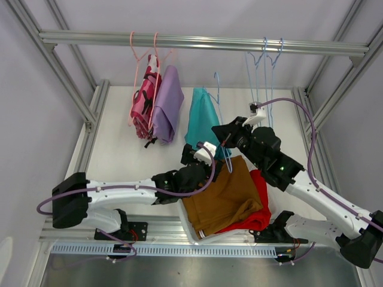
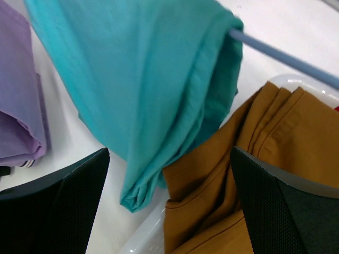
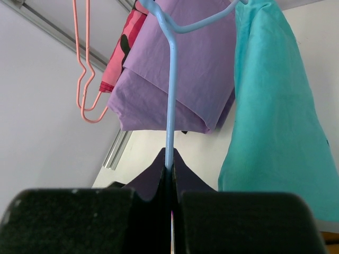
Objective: Remove the trousers from the hanger
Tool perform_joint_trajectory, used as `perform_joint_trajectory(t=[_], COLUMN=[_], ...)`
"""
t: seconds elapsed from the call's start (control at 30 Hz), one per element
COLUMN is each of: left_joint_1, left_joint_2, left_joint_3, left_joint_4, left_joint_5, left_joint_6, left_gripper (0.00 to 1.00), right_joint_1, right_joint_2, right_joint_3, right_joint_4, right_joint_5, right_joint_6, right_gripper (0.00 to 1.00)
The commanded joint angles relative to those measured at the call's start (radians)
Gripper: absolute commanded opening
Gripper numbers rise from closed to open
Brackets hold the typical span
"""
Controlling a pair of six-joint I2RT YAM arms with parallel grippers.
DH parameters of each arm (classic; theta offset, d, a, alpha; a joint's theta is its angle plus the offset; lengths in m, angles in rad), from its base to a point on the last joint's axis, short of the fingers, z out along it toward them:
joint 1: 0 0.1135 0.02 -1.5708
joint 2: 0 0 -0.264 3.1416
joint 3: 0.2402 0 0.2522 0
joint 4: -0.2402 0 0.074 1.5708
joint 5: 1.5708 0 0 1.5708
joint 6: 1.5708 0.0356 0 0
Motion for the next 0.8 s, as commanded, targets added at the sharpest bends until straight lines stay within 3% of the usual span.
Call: perform_joint_trajectory(t=[0.0, 0.47, 0.77], left_joint_1=[-0.013, -0.005, 0.082], left_joint_2=[0.038, 0.173, 0.167], left_joint_3=[0.017, 0.086, 0.045], left_joint_4=[0.088, 0.122, 0.151], left_joint_5=[-0.001, -0.109, -0.081], left_joint_6=[-0.012, 0.075, 0.054], left_gripper=[0.99, 0.99, 0.97], right_joint_1=[-0.017, -0.038, -0.038], right_joint_2=[-0.037, -0.085, -0.124], right_joint_3=[0.008, -0.024, -0.028], right_joint_4=[0.129, 0.115, 0.079], right_joint_5=[-0.012, -0.068, -0.073], right_joint_6=[0.02, 0.009, -0.009], right_gripper=[0.0, 0.0, 0.0])
